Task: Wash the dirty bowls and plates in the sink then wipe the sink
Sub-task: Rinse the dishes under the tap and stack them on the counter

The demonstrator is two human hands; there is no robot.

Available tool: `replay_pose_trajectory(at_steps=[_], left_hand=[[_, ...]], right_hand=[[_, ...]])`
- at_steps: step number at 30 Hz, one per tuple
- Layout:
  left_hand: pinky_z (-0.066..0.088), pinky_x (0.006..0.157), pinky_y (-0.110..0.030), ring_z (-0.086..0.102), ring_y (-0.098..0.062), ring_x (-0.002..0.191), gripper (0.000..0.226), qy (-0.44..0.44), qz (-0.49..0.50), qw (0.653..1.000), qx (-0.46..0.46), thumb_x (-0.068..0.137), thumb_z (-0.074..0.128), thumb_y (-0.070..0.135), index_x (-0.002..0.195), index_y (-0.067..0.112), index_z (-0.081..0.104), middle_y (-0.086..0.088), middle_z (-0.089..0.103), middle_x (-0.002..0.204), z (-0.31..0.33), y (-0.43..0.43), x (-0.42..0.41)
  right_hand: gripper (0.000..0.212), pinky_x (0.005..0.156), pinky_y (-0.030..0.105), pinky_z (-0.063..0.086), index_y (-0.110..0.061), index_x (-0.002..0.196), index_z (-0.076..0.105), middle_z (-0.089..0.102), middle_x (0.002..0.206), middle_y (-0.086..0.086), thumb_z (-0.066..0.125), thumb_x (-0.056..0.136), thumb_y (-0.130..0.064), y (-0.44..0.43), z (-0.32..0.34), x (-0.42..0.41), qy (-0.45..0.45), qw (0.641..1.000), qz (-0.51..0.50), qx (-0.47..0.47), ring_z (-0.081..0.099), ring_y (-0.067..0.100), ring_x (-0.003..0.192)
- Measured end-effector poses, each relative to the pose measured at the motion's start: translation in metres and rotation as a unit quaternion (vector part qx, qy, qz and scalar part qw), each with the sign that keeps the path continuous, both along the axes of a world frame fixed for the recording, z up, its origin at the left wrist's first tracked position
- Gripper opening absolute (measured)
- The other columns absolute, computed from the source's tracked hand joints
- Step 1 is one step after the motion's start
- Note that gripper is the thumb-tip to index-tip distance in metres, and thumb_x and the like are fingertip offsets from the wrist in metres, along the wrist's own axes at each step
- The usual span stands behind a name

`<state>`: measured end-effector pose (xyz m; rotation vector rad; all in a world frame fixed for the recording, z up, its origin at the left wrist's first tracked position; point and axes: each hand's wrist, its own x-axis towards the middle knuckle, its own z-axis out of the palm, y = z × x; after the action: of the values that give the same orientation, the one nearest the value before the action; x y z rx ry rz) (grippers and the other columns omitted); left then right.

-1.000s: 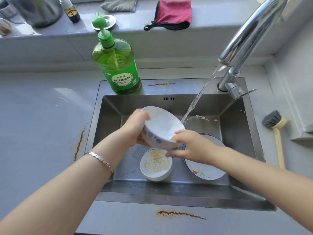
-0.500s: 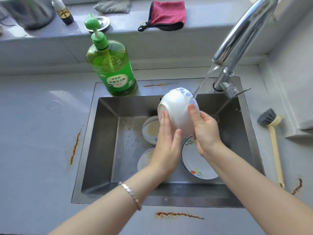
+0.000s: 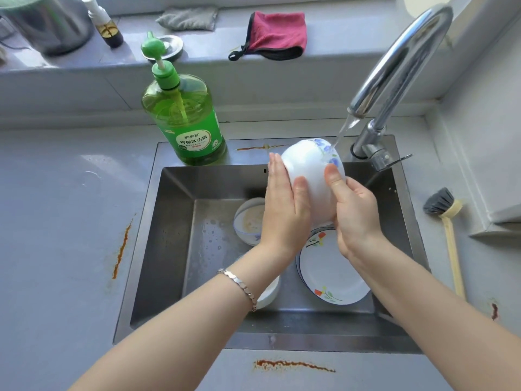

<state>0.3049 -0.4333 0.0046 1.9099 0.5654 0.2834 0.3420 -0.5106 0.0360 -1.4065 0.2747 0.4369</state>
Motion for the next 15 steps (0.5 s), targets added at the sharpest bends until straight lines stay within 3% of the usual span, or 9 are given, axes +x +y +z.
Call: replay_pose_trajectory(at_steps=[2,5,7,9,12,14,15], left_hand=[[0.008,0.115,-0.023,0.009,-0.013,0.145,0.064,-0.03,-0.005,0.998,0.05,0.091,0.024,0.044,0.148,0.013,0.024,-0.008,0.021,0.156,0.011,0.004,0.01],[0.028,0.109,-0.028,0.039,-0.014,0.131,0.051,-0.06,-0.042,0.995,0.072,0.089,0.036,0.04,0.13,0.017,0.054,-0.002,0.052,0.134,0.031,0.014,0.031],[0.037,0.099,-0.025,0.051,-0.01,0.115,0.037,-0.015,-0.086,0.996,0.015,0.09,0.044,0.032,0.121,0.02,0.061,0.004,0.06,0.119,0.037,0.024,0.051],[0.04,0.095,-0.028,0.056,-0.015,0.108,0.034,0.063,-0.096,0.986,-0.121,0.084,0.055,0.037,0.111,0.019,0.067,0.0,0.064,0.114,0.03,0.038,0.067],[0.044,0.086,-0.033,0.06,-0.024,0.088,0.026,0.145,0.012,0.936,-0.321,0.076,0.057,0.045,0.079,0.021,0.064,-0.007,0.064,0.087,0.014,0.047,0.061],[0.045,0.079,-0.025,0.059,-0.017,0.074,0.026,0.133,0.078,0.938,-0.31,0.086,0.05,0.039,0.074,0.019,0.058,-0.003,0.062,0.08,0.004,0.036,0.053],[0.044,0.078,-0.023,0.059,-0.014,0.077,0.026,0.119,0.088,0.957,-0.248,0.094,0.043,0.034,0.079,0.018,0.058,-0.001,0.061,0.085,0.004,0.026,0.045]], right_hand=[[0.025,0.069,0.033,0.05,-0.007,0.076,0.065,0.065,0.079,0.008,0.06,0.089,-0.028,-0.003,0.004,0.002,-0.031,0.999,0.014,-0.023,0.059,0.018,0.074],[0.028,0.063,0.03,0.045,0.0,0.082,0.063,0.061,0.078,0.011,0.06,0.088,-0.027,-0.012,0.007,0.004,-0.047,0.998,0.035,-0.028,0.055,0.018,0.07],[0.023,0.059,0.027,0.043,-0.007,0.077,0.062,0.061,0.072,0.008,0.061,0.088,-0.026,-0.021,0.01,0.008,-0.033,0.998,0.044,-0.02,0.055,0.016,0.065],[0.022,0.06,0.029,0.042,-0.012,0.071,0.061,0.06,0.07,0.006,0.067,0.08,-0.031,-0.03,0.01,0.014,-0.012,0.998,0.063,-0.015,0.054,0.017,0.063],[0.028,0.078,0.038,0.045,-0.013,0.085,0.066,0.067,0.096,0.009,0.071,0.069,-0.036,-0.036,0.005,0.021,0.066,0.995,0.062,0.031,0.059,0.023,0.087],[0.029,0.08,0.037,0.048,-0.013,0.095,0.068,0.068,0.108,0.008,0.066,0.076,-0.035,-0.033,-0.001,0.022,0.105,0.993,0.03,0.05,0.062,0.023,0.095],[0.028,0.08,0.037,0.049,-0.011,0.098,0.068,0.068,0.109,0.009,0.063,0.081,-0.033,-0.03,-0.005,0.022,0.116,0.992,0.012,0.049,0.063,0.023,0.096]])
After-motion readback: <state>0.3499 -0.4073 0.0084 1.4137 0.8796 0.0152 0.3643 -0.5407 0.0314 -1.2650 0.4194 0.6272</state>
